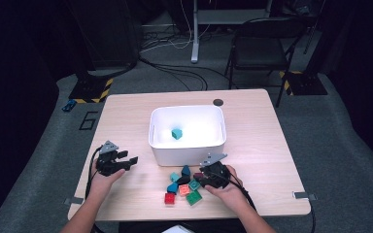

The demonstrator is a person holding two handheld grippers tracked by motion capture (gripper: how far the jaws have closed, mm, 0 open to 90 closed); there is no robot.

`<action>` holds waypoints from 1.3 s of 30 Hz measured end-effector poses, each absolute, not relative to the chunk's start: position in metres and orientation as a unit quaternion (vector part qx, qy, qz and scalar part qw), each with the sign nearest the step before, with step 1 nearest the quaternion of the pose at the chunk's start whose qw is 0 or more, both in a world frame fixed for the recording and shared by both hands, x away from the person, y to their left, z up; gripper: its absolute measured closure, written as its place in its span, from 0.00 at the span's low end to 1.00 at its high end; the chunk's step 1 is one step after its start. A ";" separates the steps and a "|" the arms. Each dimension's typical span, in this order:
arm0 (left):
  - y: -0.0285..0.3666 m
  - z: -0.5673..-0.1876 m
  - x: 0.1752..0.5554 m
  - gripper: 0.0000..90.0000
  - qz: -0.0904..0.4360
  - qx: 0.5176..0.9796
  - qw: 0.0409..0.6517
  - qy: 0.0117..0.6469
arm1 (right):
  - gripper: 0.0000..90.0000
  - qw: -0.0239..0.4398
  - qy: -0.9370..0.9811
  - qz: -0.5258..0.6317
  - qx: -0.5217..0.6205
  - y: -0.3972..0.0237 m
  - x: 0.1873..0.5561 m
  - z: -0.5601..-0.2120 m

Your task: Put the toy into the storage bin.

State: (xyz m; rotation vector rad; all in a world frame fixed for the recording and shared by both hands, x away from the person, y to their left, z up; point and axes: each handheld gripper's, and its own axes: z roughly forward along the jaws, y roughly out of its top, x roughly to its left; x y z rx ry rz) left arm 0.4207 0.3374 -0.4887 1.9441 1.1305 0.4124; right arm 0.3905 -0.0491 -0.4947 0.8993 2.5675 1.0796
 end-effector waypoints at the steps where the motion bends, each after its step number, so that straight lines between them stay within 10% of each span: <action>1: 0.337 -0.489 0.421 0.45 0.164 0.774 0.415 0.450 | 0.65 0.107 0.872 0.367 0.307 -0.050 0.391 -0.495; 39: 0.337 -0.489 0.421 0.45 0.168 0.771 0.417 0.450 | 0.66 0.105 0.879 0.360 0.294 -0.055 0.387 -0.469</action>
